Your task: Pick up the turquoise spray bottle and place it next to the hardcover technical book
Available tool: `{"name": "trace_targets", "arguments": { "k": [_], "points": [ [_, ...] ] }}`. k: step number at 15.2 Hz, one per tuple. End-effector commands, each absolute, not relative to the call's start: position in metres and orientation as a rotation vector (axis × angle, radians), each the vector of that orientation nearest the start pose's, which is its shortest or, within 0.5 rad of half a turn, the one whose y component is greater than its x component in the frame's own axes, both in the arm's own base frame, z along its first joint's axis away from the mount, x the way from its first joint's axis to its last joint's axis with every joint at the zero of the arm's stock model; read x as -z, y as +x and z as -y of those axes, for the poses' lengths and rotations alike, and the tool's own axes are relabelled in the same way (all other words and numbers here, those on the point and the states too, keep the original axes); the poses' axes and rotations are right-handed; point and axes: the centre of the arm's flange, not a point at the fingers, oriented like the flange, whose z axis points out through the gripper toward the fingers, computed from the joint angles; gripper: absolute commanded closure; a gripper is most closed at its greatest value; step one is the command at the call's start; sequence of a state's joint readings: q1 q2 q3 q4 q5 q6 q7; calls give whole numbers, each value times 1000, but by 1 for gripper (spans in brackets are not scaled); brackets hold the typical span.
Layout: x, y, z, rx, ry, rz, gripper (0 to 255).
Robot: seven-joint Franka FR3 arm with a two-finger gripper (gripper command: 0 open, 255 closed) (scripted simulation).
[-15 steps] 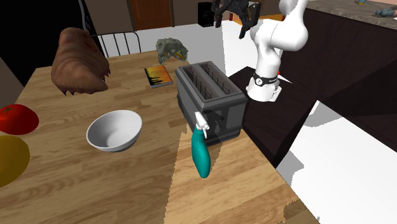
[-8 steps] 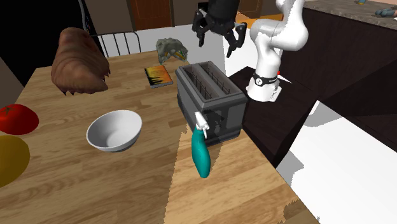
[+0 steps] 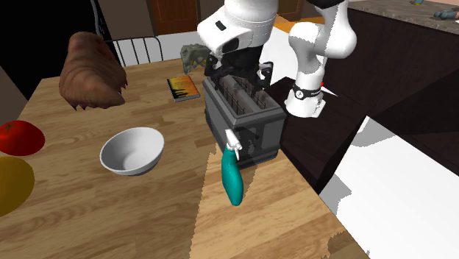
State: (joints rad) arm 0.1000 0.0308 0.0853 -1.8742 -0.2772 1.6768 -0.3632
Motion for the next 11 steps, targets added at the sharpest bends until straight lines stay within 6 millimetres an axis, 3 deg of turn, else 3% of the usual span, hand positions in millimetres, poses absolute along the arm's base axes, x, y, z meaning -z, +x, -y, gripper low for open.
{"name": "trace_targets", "arguments": {
  "k": [1, 11],
  "points": [
    [-459, 562, -90, -473, -3168, 1130, 0],
    [-364, 635, -178, -702, -2906, 1689, 0]
  ]
}}
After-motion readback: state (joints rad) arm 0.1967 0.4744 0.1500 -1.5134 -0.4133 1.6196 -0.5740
